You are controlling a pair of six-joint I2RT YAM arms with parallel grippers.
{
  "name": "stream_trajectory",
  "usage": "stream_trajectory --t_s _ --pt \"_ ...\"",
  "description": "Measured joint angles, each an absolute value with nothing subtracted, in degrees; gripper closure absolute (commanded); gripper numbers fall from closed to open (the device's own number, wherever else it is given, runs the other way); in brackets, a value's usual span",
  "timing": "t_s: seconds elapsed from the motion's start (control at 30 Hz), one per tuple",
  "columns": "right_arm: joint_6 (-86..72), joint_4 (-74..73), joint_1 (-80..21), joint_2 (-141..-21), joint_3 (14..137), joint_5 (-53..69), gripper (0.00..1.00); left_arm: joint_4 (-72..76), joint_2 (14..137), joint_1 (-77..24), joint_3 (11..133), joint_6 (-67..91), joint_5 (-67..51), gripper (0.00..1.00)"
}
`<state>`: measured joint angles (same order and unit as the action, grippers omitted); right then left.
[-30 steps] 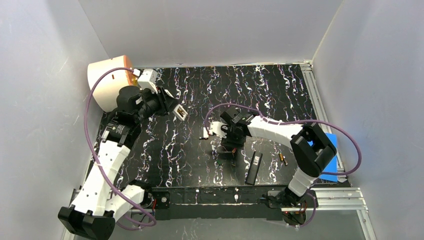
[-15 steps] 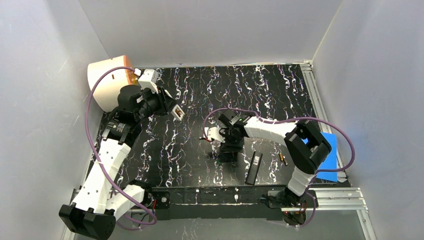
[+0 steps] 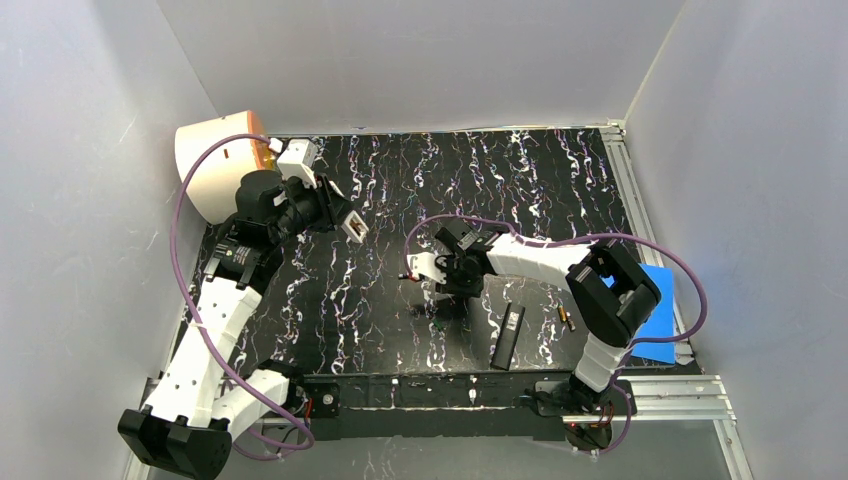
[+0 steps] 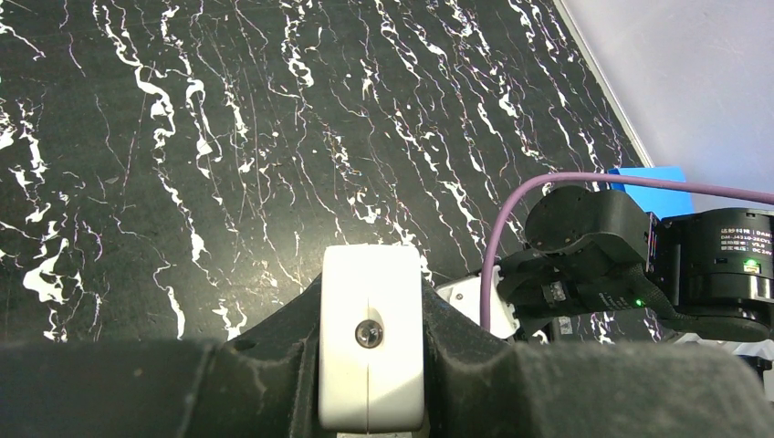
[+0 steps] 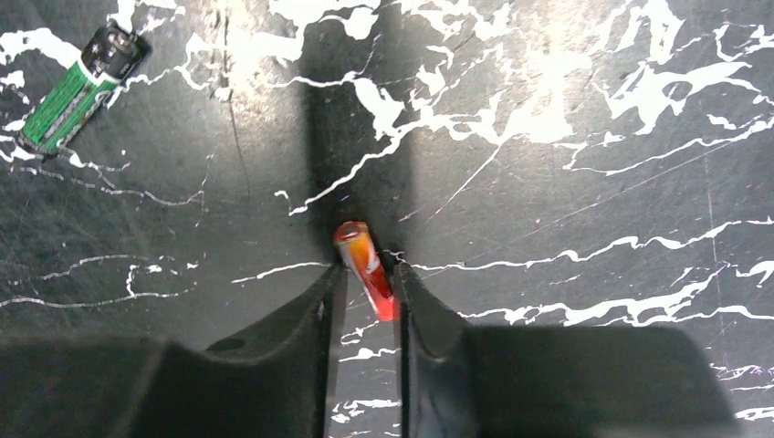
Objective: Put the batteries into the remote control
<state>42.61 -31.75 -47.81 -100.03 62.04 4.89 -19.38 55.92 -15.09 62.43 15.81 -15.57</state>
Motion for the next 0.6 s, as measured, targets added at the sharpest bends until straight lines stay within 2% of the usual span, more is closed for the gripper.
stream_trajectory --t_s 0.3,0.43,0.53,0.6 --pt "36.97 -28.84 -47.77 -100.03 61.65 3.18 0.75 -19.38 55.86 -15.05 62.41 16.08 -15.57 1.0" --pt "32.97 -28.51 -47.72 -100.14 61.69 2.33 0.57 -19.31 55.72 -15.05 62.39 16.36 -15.57 1.0" --pt "31.44 -28.05 -47.59 -100.14 61.71 1.74 0.55 -19.29 55.64 -14.98 62.3 16.62 -15.59 1.0" --pt "31.09 -27.86 -47.46 -100.14 61.71 1.56 0.58 -19.29 55.61 -14.94 62.28 16.71 -15.57 1.0"
